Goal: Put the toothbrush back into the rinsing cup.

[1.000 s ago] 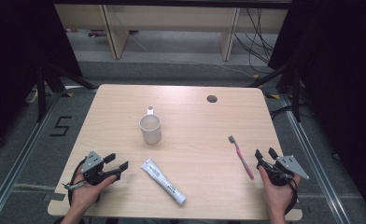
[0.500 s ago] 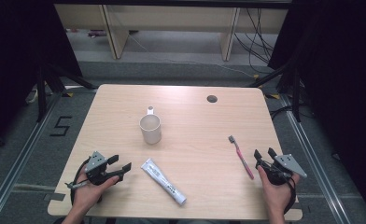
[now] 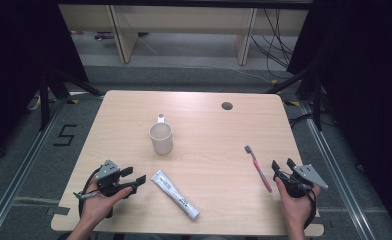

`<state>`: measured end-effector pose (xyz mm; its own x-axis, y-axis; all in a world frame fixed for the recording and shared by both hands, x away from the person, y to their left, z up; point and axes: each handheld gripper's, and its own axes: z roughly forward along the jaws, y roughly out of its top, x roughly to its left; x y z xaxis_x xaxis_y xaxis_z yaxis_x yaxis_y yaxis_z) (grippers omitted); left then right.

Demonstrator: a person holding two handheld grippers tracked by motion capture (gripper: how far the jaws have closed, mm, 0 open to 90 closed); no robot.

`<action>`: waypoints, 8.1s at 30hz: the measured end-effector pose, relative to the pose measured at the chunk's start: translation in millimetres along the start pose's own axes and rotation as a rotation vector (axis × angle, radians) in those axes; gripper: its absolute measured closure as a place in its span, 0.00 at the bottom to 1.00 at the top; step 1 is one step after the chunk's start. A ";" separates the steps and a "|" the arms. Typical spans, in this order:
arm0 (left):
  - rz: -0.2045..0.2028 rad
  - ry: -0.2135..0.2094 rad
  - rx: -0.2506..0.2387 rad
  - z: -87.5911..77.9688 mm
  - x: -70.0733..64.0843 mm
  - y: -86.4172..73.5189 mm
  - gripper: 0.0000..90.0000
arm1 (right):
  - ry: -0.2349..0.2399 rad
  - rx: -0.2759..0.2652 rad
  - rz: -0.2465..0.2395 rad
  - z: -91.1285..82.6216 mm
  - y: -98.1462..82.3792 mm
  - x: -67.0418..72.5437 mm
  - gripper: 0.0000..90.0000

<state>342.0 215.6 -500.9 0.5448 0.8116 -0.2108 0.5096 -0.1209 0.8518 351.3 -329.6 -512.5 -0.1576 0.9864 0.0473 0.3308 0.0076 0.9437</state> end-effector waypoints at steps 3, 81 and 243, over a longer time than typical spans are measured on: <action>0.013 -0.023 0.007 2.2 -3.5 1.6 0.37 | -0.009 -0.002 -0.018 0.4 0.3 0.2 0.45; 0.019 -0.010 0.009 4.3 8.0 -10.8 0.36 | 0.059 1.219 -0.159 118.5 83.9 60.8 0.92; 0.107 -0.380 -0.268 85.1 -77.5 142.4 0.92 | 0.554 -0.091 -0.195 46.3 89.9 208.8 0.92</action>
<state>429.0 86.9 -404.0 0.8152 0.5304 -0.2327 0.2746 -0.0002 0.9616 391.2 -115.3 -432.9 -0.6776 0.7354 0.0106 0.1694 0.1420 0.9753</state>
